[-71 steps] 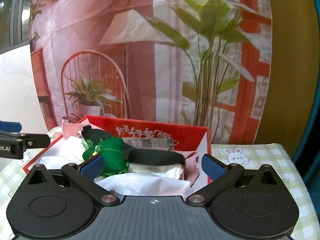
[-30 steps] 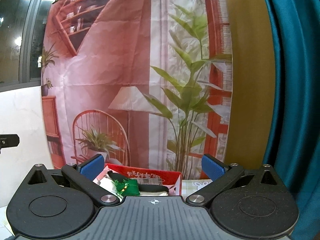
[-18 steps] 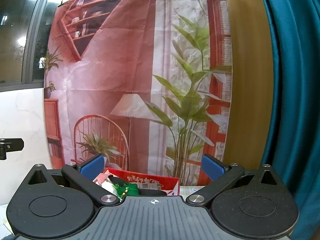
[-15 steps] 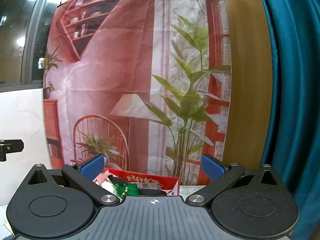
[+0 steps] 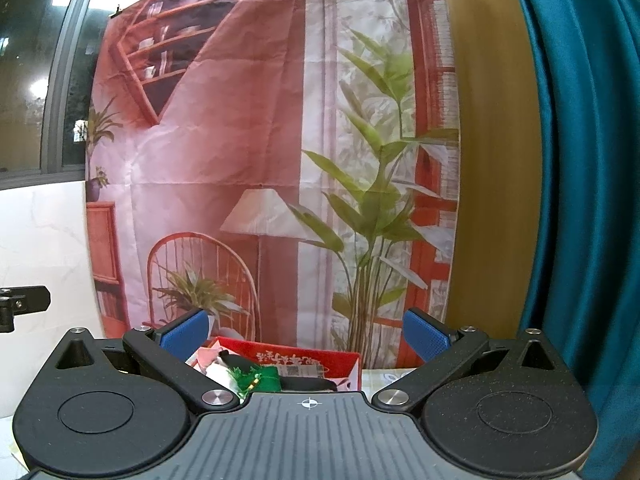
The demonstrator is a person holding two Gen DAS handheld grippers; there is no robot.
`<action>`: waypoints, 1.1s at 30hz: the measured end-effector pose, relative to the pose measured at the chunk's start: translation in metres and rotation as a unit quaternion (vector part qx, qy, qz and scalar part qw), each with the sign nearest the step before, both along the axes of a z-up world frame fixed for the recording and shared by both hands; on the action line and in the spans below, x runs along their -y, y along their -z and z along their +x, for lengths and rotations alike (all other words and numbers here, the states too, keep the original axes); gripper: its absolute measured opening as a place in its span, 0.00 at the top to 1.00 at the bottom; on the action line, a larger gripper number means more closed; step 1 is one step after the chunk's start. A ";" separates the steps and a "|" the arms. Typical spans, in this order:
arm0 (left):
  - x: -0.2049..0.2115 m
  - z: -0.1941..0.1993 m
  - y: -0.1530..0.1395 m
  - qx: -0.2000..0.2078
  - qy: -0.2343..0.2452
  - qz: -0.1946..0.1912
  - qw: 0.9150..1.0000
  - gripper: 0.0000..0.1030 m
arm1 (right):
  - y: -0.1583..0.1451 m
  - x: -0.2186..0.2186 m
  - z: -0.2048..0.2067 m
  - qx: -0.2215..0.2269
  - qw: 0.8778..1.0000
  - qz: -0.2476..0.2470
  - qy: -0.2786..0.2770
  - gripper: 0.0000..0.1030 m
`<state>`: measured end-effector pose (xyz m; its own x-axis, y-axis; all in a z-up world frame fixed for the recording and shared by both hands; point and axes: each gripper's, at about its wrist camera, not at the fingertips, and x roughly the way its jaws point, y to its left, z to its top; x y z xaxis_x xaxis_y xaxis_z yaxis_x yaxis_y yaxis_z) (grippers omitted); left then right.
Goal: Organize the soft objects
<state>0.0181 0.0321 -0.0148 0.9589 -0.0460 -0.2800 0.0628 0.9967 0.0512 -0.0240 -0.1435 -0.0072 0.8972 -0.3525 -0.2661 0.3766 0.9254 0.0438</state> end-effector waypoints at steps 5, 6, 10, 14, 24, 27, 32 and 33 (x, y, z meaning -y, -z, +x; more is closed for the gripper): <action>0.001 0.000 0.001 -0.003 0.003 0.001 1.000 0.00 | 0.000 0.002 0.000 0.000 1.000 0.004 -0.001 0.00; 0.001 0.000 0.002 -0.004 0.004 0.000 1.000 0.00 | 0.000 0.002 0.001 -0.001 1.000 0.004 -0.002 0.00; 0.001 0.000 0.002 -0.003 0.008 0.000 1.000 0.00 | 0.001 0.002 0.000 -0.002 1.000 0.008 -0.002 0.00; 0.001 -0.001 0.002 -0.003 0.009 0.001 1.000 0.00 | 0.002 0.003 0.001 -0.003 1.000 0.009 -0.003 0.00; -0.001 0.000 0.003 -0.002 0.013 0.000 1.000 0.00 | 0.002 0.002 0.001 -0.002 1.000 0.010 -0.002 0.00; -0.001 -0.001 0.003 -0.002 0.013 0.000 1.000 0.00 | 0.002 0.002 0.001 -0.003 1.000 0.010 -0.002 0.00; 0.000 -0.001 0.003 -0.002 0.013 0.000 1.000 0.00 | 0.002 0.002 0.001 -0.003 1.000 0.010 -0.002 0.00; 0.000 -0.001 0.003 -0.002 0.013 0.000 1.000 0.00 | 0.002 0.002 0.001 -0.003 1.000 0.010 -0.002 0.00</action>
<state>0.0173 0.0324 -0.0178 0.9562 -0.0706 -0.2839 0.0887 0.9947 0.0513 -0.0229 -0.1456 -0.0092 0.8974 -0.3429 -0.2775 0.3724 0.9261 0.0599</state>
